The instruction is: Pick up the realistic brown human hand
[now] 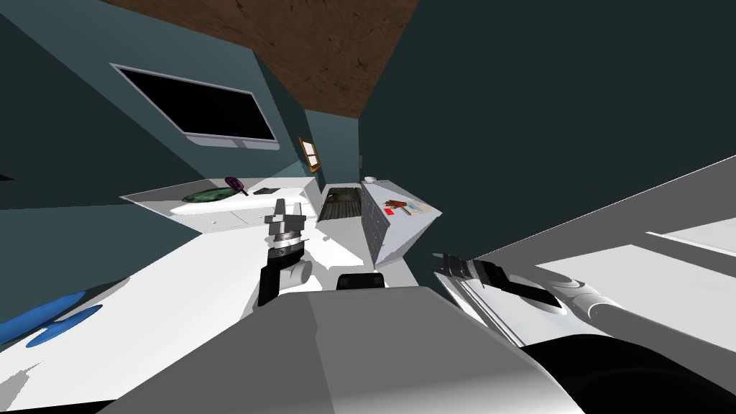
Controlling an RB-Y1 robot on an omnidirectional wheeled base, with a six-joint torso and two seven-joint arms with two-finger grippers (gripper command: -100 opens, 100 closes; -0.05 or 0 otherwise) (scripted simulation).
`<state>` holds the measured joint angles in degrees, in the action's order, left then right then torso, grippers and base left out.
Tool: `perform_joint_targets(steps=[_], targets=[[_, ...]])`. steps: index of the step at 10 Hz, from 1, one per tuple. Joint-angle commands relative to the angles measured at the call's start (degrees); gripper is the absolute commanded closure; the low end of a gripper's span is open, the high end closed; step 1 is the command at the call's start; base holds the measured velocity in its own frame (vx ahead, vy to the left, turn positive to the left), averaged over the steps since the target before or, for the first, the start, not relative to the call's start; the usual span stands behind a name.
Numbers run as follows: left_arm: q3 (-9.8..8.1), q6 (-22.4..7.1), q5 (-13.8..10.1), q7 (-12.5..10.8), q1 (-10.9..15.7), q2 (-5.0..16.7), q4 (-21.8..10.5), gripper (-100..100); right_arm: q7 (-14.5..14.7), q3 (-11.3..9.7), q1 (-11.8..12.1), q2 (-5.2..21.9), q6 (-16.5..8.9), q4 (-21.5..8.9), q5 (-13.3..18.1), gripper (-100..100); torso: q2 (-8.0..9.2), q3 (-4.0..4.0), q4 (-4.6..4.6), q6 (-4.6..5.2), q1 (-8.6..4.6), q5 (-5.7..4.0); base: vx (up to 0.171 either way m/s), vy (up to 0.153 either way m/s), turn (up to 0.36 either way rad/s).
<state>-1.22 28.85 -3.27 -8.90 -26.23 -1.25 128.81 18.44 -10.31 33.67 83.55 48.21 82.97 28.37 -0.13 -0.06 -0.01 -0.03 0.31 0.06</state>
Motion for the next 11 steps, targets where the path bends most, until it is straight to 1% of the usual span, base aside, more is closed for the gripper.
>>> perform_joint_targets(steps=[1,2,3,4,5,6,7,8,9,11], targets=[[0.00,0.00,0.00,0.00,0.00,0.00,0.00,0,0.20,0.50,0.66,2.86,0.13,-0.74,0.26,-100,0.00,0.00,0.00,0.00,0.00,0.00,0.022,0.079,0.017],[0.00,0.00,0.00,0.00,0.00,0.00,0.00,0,0.20,0.50,0.66,4.26,0.13,-0.74,0.26,-100,0.01,0.00,0.00,0.01,0.00,0.02,0.011,0.025,-0.003],[-0.01,0.00,0.00,0.00,0.00,0.01,0.00,0,0.58,0.58,0.77,6.17,0.51,-2.99,1.30,-100,0.04,0.02,0.01,0.02,-0.15,-0.01,0.030,0.058,0.058],[0.00,0.00,0.00,0.00,0.00,0.00,0.00,0,0.58,0.58,0.77,7.82,0.51,-2.99,1.30,-100,-0.01,0.00,0.00,0.00,-0.08,-0.01,0.033,0.074,0.018],[0.00,0.00,0.00,0.00,0.00,0.00,0.00,0,0.58,0.58,0.77,8.77,0.51,-2.99,1.30,-100,-0.03,-0.02,-0.01,0.01,-0.03,0.00,0.018,0.038,-0.012],[-0.01,0.00,0.00,0.00,0.00,0.00,0.00,0,0.93,0.68,0.89,10.75,0.83,-5.12,2.26,-100,0.02,0.01,0.00,0.02,-0.12,-0.01,0.037,0.062,0.037],[0.00,0.00,0.00,0.00,0.00,0.00,0.00,0,0.93,0.68,0.89,12.31,0.83,-5.12,2.26,-100,-0.04,-0.02,-0.01,0.00,-0.06,-0.01,0.041,0.077,0.034],[0.00,0.00,0.00,0.00,0.00,0.00,0.00,0,0.93,0.68,0.89,13.07,0.83,-5.12,2.26,-100,-0.05,-0.03,-0.01,0.01,-0.01,0.01,0.018,0.038,-0.002],[-0.01,0.00,0.00,0.00,0.00,0.00,0.00,0,1.26,0.78,1.01,15.09,1.08,-7.10,3.12,-100,0.01,0.00,0.00,0.02,-0.11,-0.01,0.041,0.066,0.052],[0.00,0.00,0.00,0.00,0.00,0.00,0.00,0,1.26,0.78,1.01,17.13,1.08,-7.10,3.12,-100,-0.04,-0.03,-0.01,0.02,-0.05,0.00,0.028,0.045,0.012]])
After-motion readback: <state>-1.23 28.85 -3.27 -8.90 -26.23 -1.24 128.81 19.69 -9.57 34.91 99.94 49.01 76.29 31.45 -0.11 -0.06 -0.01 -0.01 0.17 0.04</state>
